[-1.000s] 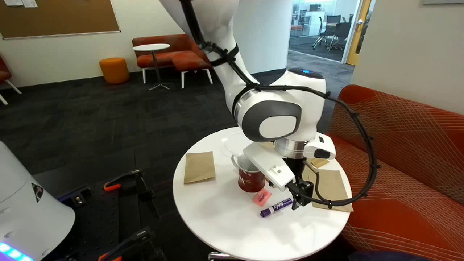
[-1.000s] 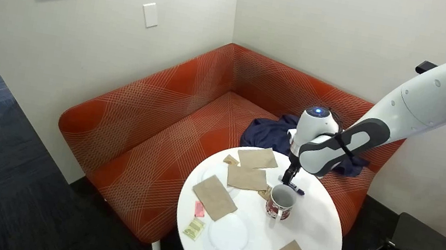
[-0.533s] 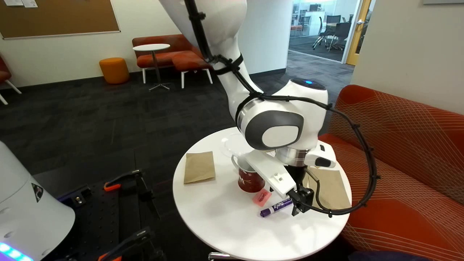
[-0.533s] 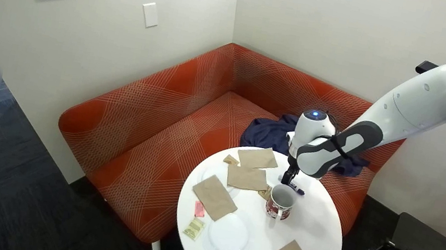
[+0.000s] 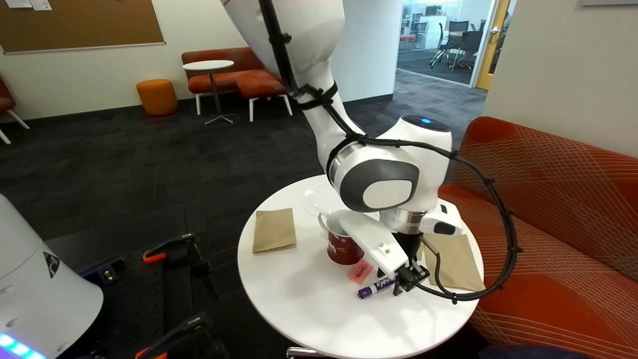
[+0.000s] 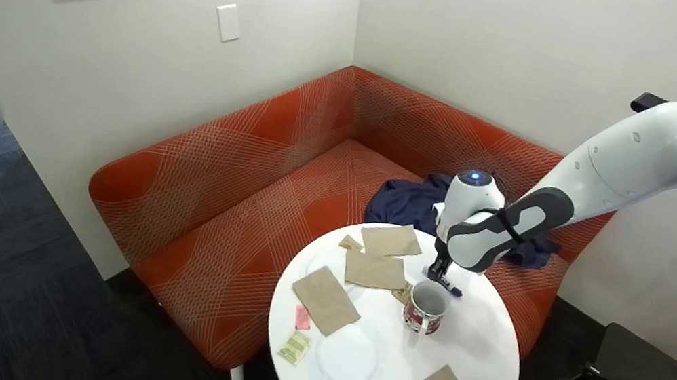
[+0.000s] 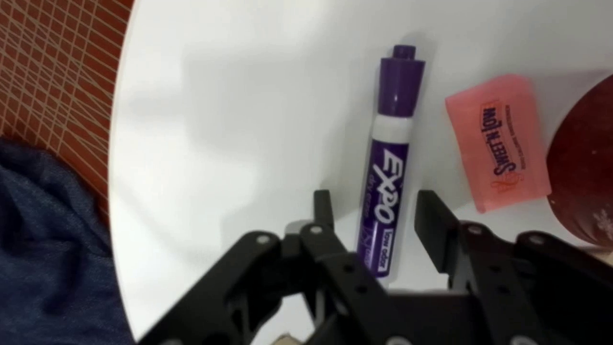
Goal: Put the blue marker in the mug
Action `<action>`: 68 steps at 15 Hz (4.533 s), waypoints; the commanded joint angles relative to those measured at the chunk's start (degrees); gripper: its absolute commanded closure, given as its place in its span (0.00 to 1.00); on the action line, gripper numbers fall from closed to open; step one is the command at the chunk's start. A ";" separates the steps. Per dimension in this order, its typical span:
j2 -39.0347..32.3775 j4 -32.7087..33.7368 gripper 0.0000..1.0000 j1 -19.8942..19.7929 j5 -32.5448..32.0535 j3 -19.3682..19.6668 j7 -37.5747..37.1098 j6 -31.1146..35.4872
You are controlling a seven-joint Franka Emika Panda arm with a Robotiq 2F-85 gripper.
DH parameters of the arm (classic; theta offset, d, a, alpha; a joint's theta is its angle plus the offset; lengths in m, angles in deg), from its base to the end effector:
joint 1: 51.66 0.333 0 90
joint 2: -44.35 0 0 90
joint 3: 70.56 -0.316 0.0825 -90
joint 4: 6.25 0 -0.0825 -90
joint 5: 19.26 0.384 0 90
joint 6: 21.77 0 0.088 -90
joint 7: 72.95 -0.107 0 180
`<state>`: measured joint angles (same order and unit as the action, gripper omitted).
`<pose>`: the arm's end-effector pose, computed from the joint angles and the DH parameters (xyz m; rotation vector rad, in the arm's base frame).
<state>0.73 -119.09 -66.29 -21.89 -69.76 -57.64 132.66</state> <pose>0.5699 -0.1559 0.0757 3.1218 0.0677 -0.0654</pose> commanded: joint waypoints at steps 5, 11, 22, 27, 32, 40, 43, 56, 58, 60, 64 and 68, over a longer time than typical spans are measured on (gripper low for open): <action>1.91 -0.84 0.96 -0.16 0.37 0.25 -0.24 -0.64; 10.39 -5.61 0.95 0.64 -0.32 1.07 -0.28 -0.90; 27.61 -11.52 0.95 3.08 -1.26 1.84 0.33 -11.01; 31.92 -10.76 0.95 3.83 -1.15 1.72 1.68 -16.82; 31.55 -9.48 0.80 4.54 -0.41 1.86 1.82 -18.84; 28.17 -9.04 0.95 2.96 6.58 -0.03 9.16 -13.51; 26.24 -9.19 0.95 1.14 15.08 -2.74 18.87 -8.19; 26.55 -10.36 0.95 -11.02 50.49 -9.10 75.45 -13.51; 26.79 -10.38 0.95 -10.09 52.61 -6.72 81.30 -17.35; 27.05 -10.31 0.95 -9.48 53.80 -4.46 86.22 -21.59; 27.36 -9.99 0.95 -8.60 54.96 -0.60 94.71 -29.85; 27.59 -10.05 0.95 -8.08 57.69 2.28 103.54 -35.79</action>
<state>26.89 -128.68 -75.66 33.15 -70.00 40.19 100.89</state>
